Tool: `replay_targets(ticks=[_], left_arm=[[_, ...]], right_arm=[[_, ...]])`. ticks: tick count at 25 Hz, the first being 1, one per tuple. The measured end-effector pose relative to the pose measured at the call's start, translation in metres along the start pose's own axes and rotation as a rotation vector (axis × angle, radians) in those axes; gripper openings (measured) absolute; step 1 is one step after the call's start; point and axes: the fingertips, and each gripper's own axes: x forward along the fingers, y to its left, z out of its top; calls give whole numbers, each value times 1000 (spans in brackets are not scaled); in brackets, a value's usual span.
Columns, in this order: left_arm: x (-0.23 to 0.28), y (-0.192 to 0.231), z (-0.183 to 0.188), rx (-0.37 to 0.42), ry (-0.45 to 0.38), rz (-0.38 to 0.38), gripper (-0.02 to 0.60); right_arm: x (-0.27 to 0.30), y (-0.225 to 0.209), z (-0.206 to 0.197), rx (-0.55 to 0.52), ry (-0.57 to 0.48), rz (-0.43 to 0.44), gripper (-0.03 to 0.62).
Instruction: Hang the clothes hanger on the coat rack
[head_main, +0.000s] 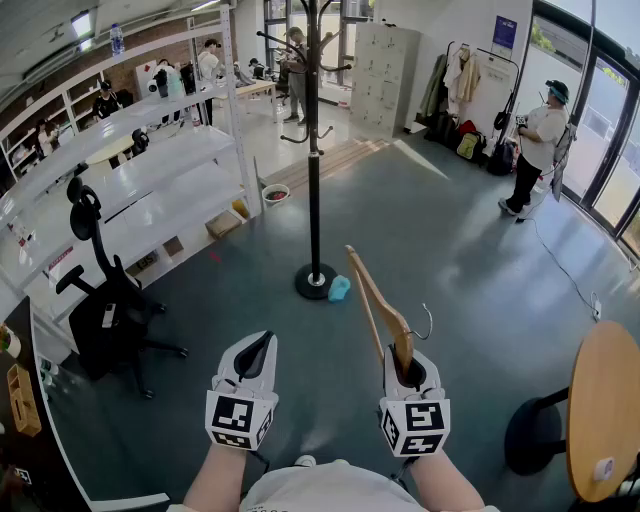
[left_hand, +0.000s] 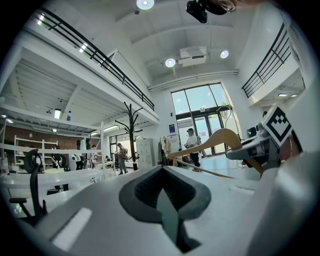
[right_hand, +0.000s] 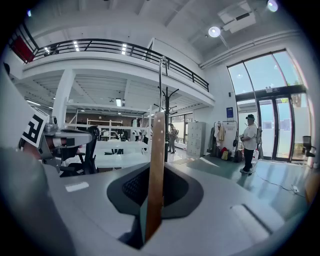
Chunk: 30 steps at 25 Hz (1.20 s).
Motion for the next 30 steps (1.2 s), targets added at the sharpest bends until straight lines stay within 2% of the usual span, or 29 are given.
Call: replay_targets(ticks=[12, 18, 30], left_arm=[[-2, -2, -7, -2, 10, 9, 0], [-9, 6, -8, -12, 1, 15, 0], [-9, 77, -29, 4, -7, 32, 0]], right_arm=[[-7, -5, -10, 15, 21, -25, 60], [-11, -5, -9, 3, 20, -71, 60], [50, 27, -7, 32, 41, -72, 60]])
